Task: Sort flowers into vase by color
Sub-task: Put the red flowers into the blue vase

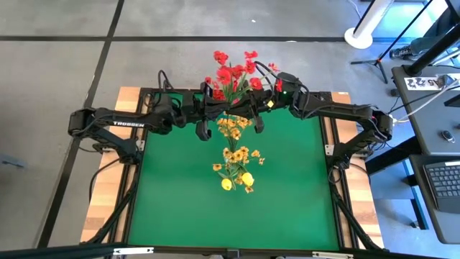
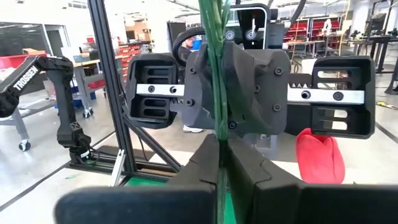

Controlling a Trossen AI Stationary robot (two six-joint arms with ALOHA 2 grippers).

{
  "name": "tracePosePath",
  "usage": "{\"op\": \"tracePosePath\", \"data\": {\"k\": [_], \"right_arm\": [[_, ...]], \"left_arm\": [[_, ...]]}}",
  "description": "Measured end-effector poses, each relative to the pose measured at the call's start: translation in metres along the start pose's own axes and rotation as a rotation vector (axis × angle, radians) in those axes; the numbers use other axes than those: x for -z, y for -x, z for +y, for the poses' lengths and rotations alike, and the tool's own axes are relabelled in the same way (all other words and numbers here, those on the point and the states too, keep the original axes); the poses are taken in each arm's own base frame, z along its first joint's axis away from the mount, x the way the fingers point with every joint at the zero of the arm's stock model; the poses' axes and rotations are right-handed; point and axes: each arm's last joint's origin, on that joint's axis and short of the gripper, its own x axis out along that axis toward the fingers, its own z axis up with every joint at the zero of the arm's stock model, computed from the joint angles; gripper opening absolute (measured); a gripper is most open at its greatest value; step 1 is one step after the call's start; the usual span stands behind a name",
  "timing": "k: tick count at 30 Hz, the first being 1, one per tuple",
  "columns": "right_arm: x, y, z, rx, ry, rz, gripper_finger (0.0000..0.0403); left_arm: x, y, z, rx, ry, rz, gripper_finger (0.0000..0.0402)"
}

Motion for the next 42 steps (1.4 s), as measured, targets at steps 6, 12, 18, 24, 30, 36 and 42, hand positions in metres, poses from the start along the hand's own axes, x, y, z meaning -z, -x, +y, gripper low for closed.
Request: {"op": "tracePosePath", "data": {"k": [6, 12, 18, 24, 30, 36, 42], "right_arm": [[-0.011, 0.011, -0.001, 0.021, 0.022, -0.016, 0.0006], [-0.035, 0.039, -0.004, 0.08, 0.067, -0.064, 0.0003], [-0.048, 0.063, -0.011, 0.147, 0.089, -0.07, 0.0001], [-0.032, 0.085, -0.034, 0.234, 0.051, 0.0, 0.0001], [0.001, 0.11, -0.056, 0.288, 0.002, 0.013, 0.0001], [0.035, 0.13, -0.064, 0.332, -0.013, -0.049, 0.0], [0.067, 0.129, -0.071, 0.357, -0.002, -0.076, 0.0]], "left_arm": [[-0.008, 0.002, -0.003, 0.0, -0.057, -0.013, 0.0024], [-0.033, 0.014, -0.01, 0.009, -0.101, 0.009, 0.0085], [-0.057, 0.034, -0.013, -0.079, -0.124, 0.098, 0.0138], [-0.068, 0.069, -0.01, -0.316, -0.171, 0.321, 0.0154], [-0.017, 0.109, -0.002, -0.467, -0.167, 0.456, 0.0155], [0.05, 0.155, 0.011, -0.574, -0.08, 0.459, 0.0155], [0.088, 0.175, 0.022, -0.623, -0.021, 0.483, 0.0155]]}}
